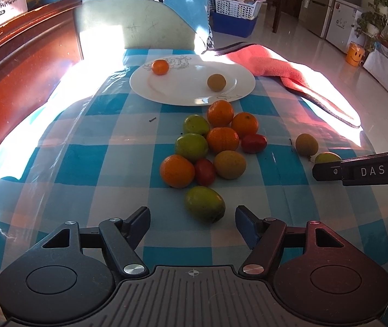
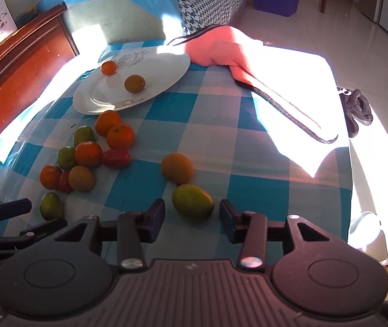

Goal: Organize fruits
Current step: 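Grasp a dark green fruit with the left gripper while the right grasps a yellow-green fruit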

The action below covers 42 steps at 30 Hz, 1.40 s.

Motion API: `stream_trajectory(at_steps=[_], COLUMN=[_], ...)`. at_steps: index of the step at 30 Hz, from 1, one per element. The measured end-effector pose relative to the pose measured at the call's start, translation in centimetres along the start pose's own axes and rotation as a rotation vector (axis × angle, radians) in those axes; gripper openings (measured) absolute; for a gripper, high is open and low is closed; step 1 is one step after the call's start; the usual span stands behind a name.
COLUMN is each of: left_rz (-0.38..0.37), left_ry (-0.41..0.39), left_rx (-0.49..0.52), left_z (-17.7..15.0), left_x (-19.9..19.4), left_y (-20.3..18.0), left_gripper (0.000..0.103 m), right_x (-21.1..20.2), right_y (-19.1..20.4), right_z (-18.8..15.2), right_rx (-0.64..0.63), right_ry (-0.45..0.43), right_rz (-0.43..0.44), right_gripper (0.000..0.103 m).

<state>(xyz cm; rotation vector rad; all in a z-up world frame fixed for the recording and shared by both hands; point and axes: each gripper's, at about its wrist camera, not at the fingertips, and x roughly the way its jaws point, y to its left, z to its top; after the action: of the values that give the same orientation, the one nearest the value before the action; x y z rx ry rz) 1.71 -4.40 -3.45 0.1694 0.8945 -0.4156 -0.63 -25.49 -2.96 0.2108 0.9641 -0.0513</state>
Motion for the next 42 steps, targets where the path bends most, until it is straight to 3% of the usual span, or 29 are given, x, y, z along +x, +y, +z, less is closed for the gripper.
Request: stream_trajectory(at_steps=[2,7,10,23,26,28,42], left_rz=[-0.005,-0.021,-0.036,-0.038,-0.047,-0.048,-0.078], left_ry=[-0.001,-0.005,-0.012,-0.028,-0.036,-0.044,-0.085], left_rx=[-0.009,-0.036,-0.040,-0.032,-0.033,-0.033,-0.068], left_z=[0.0,0.0,0.0,0.0,-0.1,-0.1,0.2], left_x=[0.1,0.2,0.2,0.3,0.3,0.2,-0.8], left_y=[0.1,0.6,0.6,0.3,0.3,0.4,0.8], left_gripper=[0.063,0.048,0.040,0.039,0.027,0.025,0.025], right_x=[0.0,-0.1,-0.2,0.0,0.1,0.1,0.2], right_y=[0.0,-0.1,0.1,1.4,1.3,1.3,1.6], right_z=[0.0,0.0,0.1,-0.1,0.0,0.0,0.1], right_rx=[-0.008,0.000,0.016,-0.010,-0.006,-0.005,0.007], right_ry=[-0.004,-0.004,0.005,0.018,0.018,0.018,0.024], right_rz=[-0.004,0.009,0.059,0.125,0.126,0.127,0.162], right_gripper=[0.034,0.033,0.032,0.031,0.031,0.031,0.030])
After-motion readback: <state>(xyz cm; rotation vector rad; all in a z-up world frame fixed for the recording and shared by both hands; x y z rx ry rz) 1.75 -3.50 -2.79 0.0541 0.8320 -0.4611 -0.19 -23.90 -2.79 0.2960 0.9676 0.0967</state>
